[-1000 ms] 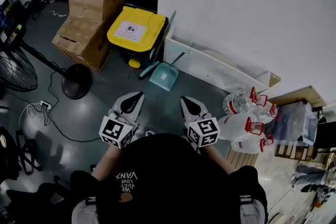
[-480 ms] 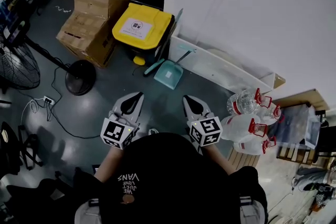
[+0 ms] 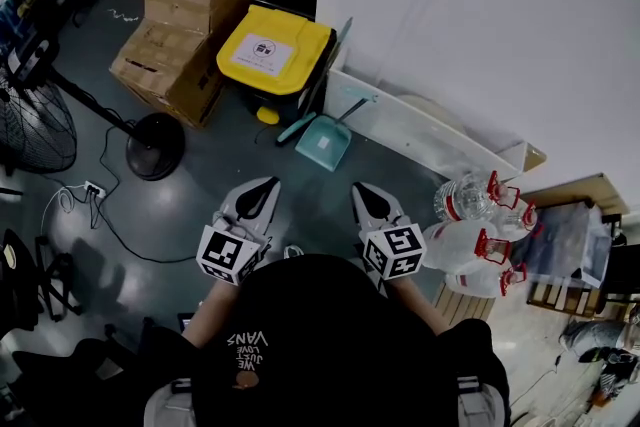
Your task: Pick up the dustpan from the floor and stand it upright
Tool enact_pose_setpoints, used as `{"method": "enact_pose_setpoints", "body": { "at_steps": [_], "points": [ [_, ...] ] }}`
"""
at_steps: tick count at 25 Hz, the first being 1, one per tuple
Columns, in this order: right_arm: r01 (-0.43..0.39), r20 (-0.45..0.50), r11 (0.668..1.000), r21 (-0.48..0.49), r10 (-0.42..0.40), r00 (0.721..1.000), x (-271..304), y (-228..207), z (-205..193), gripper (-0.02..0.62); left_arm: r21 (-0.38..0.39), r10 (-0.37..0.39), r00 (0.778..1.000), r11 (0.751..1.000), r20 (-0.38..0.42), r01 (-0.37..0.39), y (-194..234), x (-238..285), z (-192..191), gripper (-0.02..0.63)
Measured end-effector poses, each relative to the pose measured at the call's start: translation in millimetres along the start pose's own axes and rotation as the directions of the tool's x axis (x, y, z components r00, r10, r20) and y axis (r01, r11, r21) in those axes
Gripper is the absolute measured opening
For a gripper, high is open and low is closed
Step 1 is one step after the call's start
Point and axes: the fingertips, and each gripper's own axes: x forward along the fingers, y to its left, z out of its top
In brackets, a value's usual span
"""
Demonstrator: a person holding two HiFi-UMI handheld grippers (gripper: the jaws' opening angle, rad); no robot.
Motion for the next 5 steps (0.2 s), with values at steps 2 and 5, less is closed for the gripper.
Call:
{"method": "enact_pose_setpoints", "body": {
  "at_steps": [2, 5],
  "points": [
    [0.001, 0.0, 1.0, 0.003, -0.001, 1.0, 1.6, -1.0, -0.8, 0.002, 0.0, -0.001, 1.0, 1.0, -0.004, 0.001, 1.0, 1.0, -1.8, 0.052],
    [0.006, 0.0, 1.0, 0.005, -0.006, 1.0, 3.7, -3.7, -1.6, 0.002, 0.003, -0.002, 1.0, 1.0, -0.007, 0.002, 2.9, 3.5, -3.1, 0.052]
  ]
}}
